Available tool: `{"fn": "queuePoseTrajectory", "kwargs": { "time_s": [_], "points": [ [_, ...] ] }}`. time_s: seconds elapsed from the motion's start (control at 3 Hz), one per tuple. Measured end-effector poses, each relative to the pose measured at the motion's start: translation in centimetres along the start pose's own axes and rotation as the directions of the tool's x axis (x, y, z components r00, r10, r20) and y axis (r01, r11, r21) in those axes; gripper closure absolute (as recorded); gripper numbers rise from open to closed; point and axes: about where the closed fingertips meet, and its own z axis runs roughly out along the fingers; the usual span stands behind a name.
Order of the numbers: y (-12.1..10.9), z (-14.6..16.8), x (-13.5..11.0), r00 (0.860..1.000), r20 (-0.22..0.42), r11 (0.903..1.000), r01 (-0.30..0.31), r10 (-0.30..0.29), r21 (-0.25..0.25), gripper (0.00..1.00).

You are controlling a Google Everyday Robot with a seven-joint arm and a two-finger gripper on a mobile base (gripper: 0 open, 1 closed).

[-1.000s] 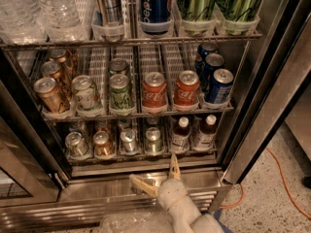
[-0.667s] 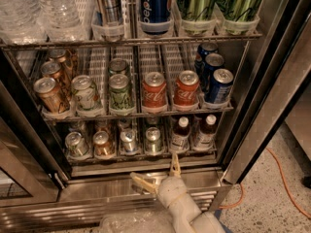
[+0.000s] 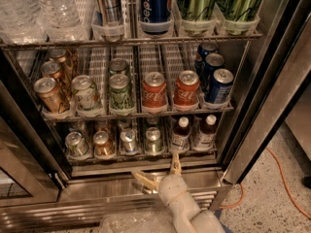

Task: Pick green can from bottom shelf of fridge

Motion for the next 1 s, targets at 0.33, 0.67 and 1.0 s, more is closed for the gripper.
{"fn": "queuePoseTrajectory", "kwargs": {
  "time_s": [0.33, 0.67, 1.0],
  "points": [
    [0.00, 0.00, 0.00, 1.000, 0.000, 1.0000, 0.000, 0.000, 0.000, 0.19],
    [0.00, 0.00, 0.00, 1.000, 0.000, 1.0000, 0.000, 0.000, 0.000, 0.40],
    [0.01, 0.01, 0.00, 1.000, 0.000, 1.0000, 0.000, 0.000, 0.000, 0.26]
  ]
}}
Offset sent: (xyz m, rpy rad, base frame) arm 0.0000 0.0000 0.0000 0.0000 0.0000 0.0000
